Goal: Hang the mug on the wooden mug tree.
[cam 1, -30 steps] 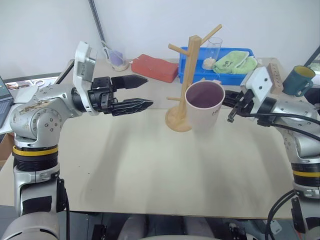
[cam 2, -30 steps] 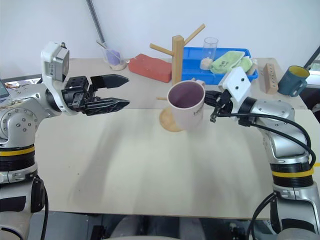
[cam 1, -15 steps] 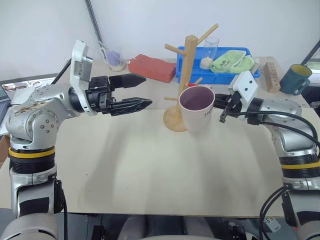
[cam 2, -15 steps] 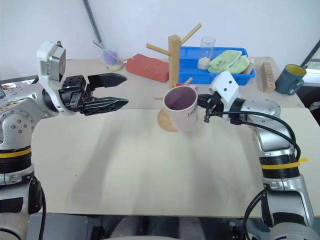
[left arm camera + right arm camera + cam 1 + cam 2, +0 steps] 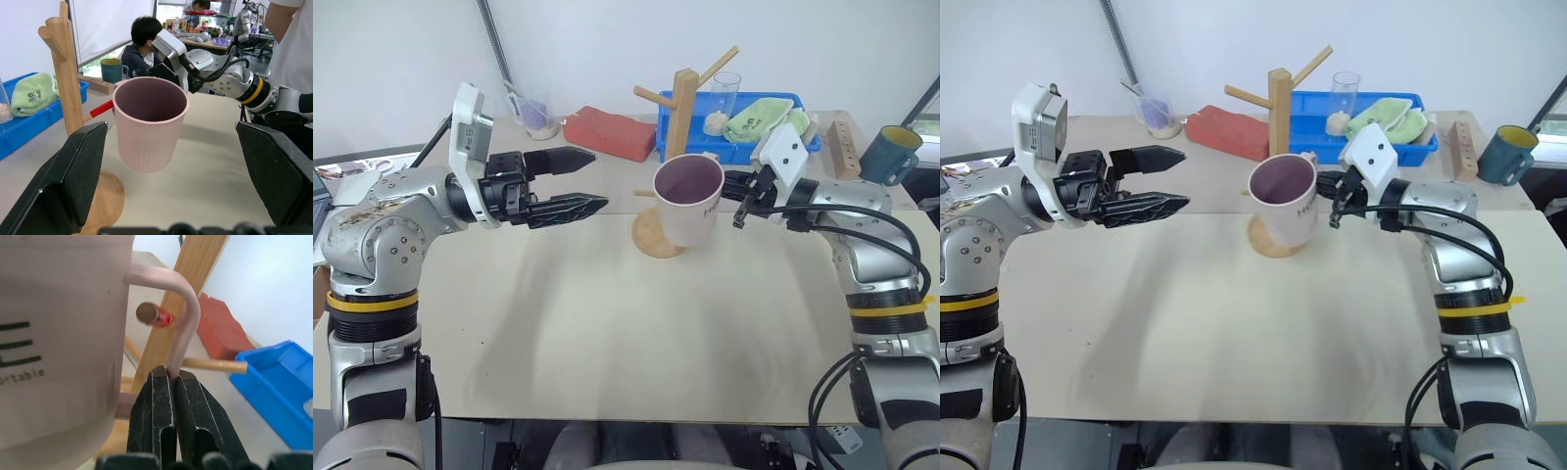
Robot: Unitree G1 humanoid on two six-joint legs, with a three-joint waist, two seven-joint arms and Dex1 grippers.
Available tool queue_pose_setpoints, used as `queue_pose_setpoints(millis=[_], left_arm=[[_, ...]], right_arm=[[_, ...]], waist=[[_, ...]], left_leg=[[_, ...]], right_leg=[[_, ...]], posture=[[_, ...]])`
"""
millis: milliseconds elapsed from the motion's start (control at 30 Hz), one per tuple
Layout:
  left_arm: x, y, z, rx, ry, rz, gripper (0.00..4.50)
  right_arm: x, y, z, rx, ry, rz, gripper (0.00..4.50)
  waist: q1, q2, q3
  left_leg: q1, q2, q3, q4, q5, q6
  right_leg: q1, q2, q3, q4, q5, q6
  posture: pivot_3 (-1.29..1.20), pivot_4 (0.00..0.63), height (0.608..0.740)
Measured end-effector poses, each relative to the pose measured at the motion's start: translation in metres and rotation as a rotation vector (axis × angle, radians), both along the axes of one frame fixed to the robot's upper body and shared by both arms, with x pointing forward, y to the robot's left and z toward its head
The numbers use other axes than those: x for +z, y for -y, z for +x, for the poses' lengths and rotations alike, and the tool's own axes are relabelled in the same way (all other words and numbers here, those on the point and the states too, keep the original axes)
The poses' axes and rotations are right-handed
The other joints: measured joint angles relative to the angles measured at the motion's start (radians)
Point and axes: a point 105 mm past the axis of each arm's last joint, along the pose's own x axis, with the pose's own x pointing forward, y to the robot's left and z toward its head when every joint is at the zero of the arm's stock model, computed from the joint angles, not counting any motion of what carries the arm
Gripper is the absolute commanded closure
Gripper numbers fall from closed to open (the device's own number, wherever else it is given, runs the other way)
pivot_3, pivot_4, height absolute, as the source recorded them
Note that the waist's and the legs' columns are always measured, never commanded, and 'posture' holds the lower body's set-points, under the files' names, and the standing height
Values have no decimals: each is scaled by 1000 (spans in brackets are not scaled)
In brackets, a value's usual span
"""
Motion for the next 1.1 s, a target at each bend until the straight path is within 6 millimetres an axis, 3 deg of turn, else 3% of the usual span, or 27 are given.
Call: queue_pose_setpoints(millis=[467,767,900,1100], left_arm=[[0,0,0,3,4,3,0],[0,0,0,8,7,5,0],[0,2,-1,4,14,13,0],[-7,0,4,42,20,80,0]], right_arm=[[-10,-7,13,-33,-16,-48,4465],[-9,-8,15,-37,-16,-39,1407],[-2,1,12,-55,-3,-34,54],[7,15,-9,-30,-31,5,18]], waist=[[-1,0,0],[-1,0,0],[1,0,0],[1,0,0]], left_leg=[[0,0,0,0,0,0],[0,0,0,0,0,0],[0,0,0,0,0,0],[0,0,0,0,0,0]], right_leg=[[0,0,0,0,0,-1],[0,0,0,0,1,-1],[0,0,0,0,1,-1],[0,0,0,0,1,-1]], posture=[[0,150,740],[0,150,740],[0,150,740],[0,150,740]])
